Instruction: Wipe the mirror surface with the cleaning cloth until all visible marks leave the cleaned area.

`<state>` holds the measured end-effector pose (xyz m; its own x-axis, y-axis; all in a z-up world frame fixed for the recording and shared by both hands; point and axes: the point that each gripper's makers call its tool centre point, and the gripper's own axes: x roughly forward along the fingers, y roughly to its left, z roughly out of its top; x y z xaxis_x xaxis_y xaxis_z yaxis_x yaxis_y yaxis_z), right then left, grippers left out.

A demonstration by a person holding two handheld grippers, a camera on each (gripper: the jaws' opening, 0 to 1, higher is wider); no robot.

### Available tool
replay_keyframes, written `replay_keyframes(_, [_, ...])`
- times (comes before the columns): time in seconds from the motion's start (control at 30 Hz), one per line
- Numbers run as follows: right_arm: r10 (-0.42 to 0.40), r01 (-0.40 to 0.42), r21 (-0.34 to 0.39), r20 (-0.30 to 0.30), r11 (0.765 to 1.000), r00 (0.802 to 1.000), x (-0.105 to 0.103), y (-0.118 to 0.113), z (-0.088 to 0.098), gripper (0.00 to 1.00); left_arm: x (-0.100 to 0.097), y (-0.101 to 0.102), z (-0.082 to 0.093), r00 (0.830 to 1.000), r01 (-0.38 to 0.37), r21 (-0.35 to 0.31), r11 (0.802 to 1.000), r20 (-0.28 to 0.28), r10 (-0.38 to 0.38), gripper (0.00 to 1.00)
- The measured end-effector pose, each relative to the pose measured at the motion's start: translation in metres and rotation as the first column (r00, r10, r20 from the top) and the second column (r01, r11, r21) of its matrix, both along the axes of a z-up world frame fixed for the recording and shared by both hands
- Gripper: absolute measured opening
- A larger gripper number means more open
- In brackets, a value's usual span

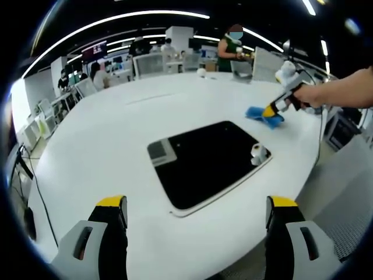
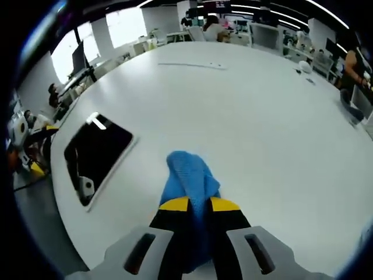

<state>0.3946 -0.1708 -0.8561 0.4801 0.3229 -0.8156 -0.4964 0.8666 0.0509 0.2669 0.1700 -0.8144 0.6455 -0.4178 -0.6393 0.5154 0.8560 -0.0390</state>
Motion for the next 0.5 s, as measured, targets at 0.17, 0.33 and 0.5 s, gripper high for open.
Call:
replay_keyframes(0.17, [0.035, -0.033, -0.042, 0.034, 0.999, 0.999, 0.003, -0.002, 0.0, 0.2, 0.0, 0.0, 0.0, 1.0, -0.003, -0.002, 1.0, 0.0, 0.003, 0.99])
replay_keyframes(0.33, [0.039, -0.032, -0.091, 0.074, 0.995, 0.997, 0.011, -0.01, -0.001, 0.5, 0.0, 0.001, 0.001, 1.0, -0.005, -0.005, 1.0, 0.001, 0.005, 0.99])
replay_keyframes(0.5, [0.029, -0.016, -0.118, 0.113, 0.993, 0.993, 0.018, -0.016, 0.0, 0.87, 0.001, 0.0, 0.001, 1.0, -0.005, -0.013, 1.0, 0.001, 0.005, 1.0])
